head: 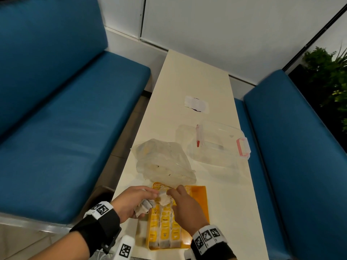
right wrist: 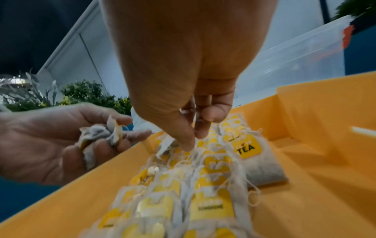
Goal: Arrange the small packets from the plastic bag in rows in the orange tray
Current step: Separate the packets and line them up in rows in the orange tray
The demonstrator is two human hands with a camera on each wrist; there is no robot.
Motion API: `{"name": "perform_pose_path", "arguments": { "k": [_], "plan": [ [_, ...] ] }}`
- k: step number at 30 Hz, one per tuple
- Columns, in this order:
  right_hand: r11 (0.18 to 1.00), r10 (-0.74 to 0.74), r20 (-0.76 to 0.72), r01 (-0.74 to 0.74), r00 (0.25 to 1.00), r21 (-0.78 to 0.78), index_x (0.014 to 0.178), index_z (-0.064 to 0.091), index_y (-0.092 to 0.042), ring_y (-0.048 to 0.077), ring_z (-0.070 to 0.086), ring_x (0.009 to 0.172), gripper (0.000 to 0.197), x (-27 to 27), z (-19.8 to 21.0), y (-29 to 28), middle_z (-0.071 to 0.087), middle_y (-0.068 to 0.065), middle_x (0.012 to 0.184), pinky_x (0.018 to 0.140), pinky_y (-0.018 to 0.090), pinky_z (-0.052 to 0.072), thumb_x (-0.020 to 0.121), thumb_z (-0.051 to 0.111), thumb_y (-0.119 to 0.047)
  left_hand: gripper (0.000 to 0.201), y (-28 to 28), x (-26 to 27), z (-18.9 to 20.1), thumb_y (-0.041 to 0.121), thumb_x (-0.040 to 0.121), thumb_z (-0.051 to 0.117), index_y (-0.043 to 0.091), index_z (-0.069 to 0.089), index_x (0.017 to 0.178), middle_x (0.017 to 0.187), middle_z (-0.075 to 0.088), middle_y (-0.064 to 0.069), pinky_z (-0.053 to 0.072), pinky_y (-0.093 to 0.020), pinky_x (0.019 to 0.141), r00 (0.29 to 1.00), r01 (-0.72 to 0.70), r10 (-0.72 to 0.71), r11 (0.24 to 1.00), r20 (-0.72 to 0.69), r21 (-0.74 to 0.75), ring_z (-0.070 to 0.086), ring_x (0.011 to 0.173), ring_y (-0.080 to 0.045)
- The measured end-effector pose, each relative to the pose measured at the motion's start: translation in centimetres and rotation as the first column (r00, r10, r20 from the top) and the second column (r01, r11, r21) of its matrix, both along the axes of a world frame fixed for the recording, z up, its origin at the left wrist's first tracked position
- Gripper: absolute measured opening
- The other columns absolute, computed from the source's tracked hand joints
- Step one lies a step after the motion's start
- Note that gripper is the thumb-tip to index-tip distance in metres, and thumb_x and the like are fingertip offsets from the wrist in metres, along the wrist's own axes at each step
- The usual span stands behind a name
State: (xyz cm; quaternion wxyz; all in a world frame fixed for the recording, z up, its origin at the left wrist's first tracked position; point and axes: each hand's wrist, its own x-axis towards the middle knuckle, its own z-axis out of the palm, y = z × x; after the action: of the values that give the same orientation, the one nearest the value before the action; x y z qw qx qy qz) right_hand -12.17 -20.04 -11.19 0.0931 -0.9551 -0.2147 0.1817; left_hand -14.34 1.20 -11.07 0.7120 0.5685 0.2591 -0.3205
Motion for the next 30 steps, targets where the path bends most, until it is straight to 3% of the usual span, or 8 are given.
{"name": "perform_pose_path", "arguments": {
  "k": [3, 9, 14, 22, 25, 27, 30],
  "plan": [
    [0.999, 0.045, 0.02, -0.044, 0.999, -0.031, 0.133, 0.041, -0.036, 0.025, 0.063, 0.088, 0.055, 0.6, -0.6, 0.7, 0.04, -0.005, 0.123, 0.061, 0.031, 0.048, 0.089, 0.057, -0.007, 0.013, 0.0, -0.1, 0.1, 0.016, 0.089, 0.074, 0.021, 0.081, 0.099, 0.086, 0.073, -0.008, 0.05, -0.028, 0.056, 1.0, -0.004, 0.004, 1.0, 0.001, -0.01, 0.066, 0.075, -0.022],
    [0.998, 0.028, 0.056, -0.032, 0.998, 0.061, 0.126, 0.06, -0.028, 0.026, 0.063, 0.088, 0.033, 1.5, -0.8, 1.4, 0.047, 0.0, 0.114, 0.068, 0.034, 0.05, 0.097, 0.048, -0.018, 0.014, 0.1, -0.2, 0.2, 0.016, 0.089, 0.073, 0.021, 0.08, 0.101, 0.087, 0.073, -0.009, 0.05, -0.027, 0.057, 1.0, -0.011, 0.011, 1.0, -0.001, -0.026, 0.066, 0.073, -0.021],
    [0.978, -0.001, 0.046, -0.009, 0.999, 0.21, 0.116, 0.07, -0.027, 0.017, 0.062, 0.084, 0.025, 1.6, -0.5, 1.1, 0.051, -0.004, 0.106, 0.071, 0.03, 0.051, 0.097, 0.054, -0.032, 0.014, 0.1, -0.1, 0.3, 0.014, 0.09, 0.072, 0.019, 0.08, 0.101, 0.081, 0.073, -0.007, 0.049, -0.027, 0.058, 1.0, -0.011, 0.011, 1.0, -0.001, -0.022, 0.065, 0.068, -0.02],
    [0.932, -0.027, -0.056, 0.045, 0.998, 0.359, 0.102, 0.073, -0.022, 0.004, 0.055, 0.075, 0.015, 1.6, -0.3, 0.9, 0.053, -0.011, 0.094, 0.072, 0.029, 0.051, 0.092, 0.062, -0.026, 0.016, 0.0, 0.0, 0.1, 0.015, 0.088, 0.075, 0.017, 0.078, 0.103, 0.081, 0.073, -0.008, 0.05, -0.028, 0.059, 1.0, -0.012, 0.012, 1.0, -0.004, -0.022, 0.065, 0.068, -0.021],
    [0.869, -0.175, -0.051, 0.178, 0.983, 0.462, 0.087, 0.07, -0.021, 0.006, 0.062, 0.074, 0.004, 2.0, 1.0, -0.1, 0.06, -0.014, 0.089, 0.07, 0.022, 0.052, 0.086, 0.069, -0.016, 0.015, 0.1, -0.1, 0.3, 0.014, 0.088, 0.074, 0.017, 0.079, 0.102, 0.08, 0.072, -0.007, 0.051, -0.027, 0.058, 1.0, -0.009, 0.009, 1.0, 0.004, -0.017, 0.065, 0.065, -0.02],
    [0.759, -0.352, -0.062, 0.324, 0.934, 0.565, 0.081, 0.071, -0.019, 0.004, 0.064, 0.074, 0.014, 2.3, 2.1, -1.7, 0.068, -0.011, 0.088, 0.068, 0.013, 0.049, 0.081, 0.075, -0.005, 0.014, 0.2, -0.2, 0.2, 0.014, 0.089, 0.073, 0.019, 0.08, 0.1, 0.082, 0.072, -0.007, 0.05, -0.028, 0.06, 1.0, -0.006, 0.006, 1.0, 0.005, -0.019, 0.066, 0.066, -0.02],
    [0.643, -0.478, -0.132, 0.448, 0.868, 0.621, 0.081, 0.074, -0.019, 0.007, 0.065, 0.074, 0.014, 2.3, 3.6, -4.0, 0.073, -0.009, 0.089, 0.068, 0.013, 0.051, 0.08, 0.078, -0.005, 0.014, 0.3, -0.3, 0.0, 0.015, 0.089, 0.073, 0.02, 0.081, 0.098, 0.083, 0.073, -0.007, 0.05, -0.029, 0.06, 1.0, -0.007, 0.007, 1.0, 0.006, -0.013, 0.067, 0.068, -0.02]
  ]
}}
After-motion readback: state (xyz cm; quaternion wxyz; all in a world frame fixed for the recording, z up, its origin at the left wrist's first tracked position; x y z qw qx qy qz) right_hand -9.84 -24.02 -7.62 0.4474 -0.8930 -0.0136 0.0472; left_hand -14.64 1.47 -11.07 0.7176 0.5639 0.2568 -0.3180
